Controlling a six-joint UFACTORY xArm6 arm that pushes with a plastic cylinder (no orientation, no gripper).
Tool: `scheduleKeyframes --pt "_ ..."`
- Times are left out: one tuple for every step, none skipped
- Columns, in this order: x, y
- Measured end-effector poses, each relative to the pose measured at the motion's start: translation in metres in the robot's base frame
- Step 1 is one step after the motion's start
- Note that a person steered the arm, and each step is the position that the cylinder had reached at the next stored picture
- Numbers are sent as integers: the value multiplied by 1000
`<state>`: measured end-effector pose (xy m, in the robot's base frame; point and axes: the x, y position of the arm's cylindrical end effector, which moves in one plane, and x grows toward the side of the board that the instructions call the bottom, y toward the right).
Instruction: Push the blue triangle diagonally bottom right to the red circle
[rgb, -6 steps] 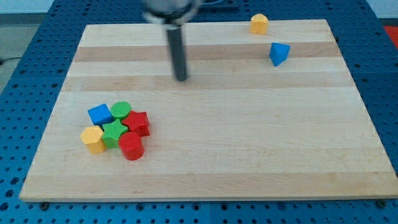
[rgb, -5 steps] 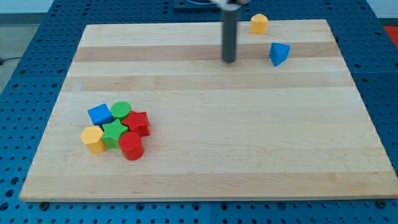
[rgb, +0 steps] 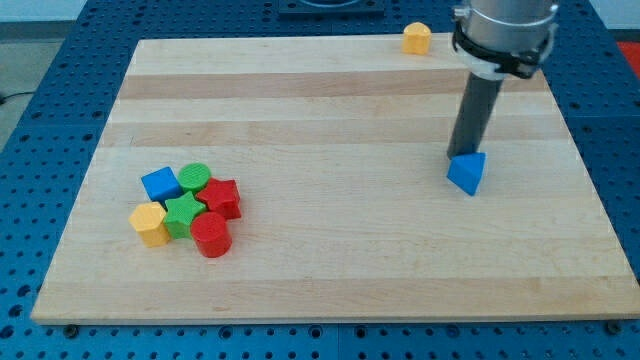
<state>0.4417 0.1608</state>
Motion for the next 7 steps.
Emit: scheduleKeyframes --pt "35 5" --pt "57 -2" --pt "57 14" --pt "60 57" --pt "94 35" --pt "96 -16" --pt "92 -10"
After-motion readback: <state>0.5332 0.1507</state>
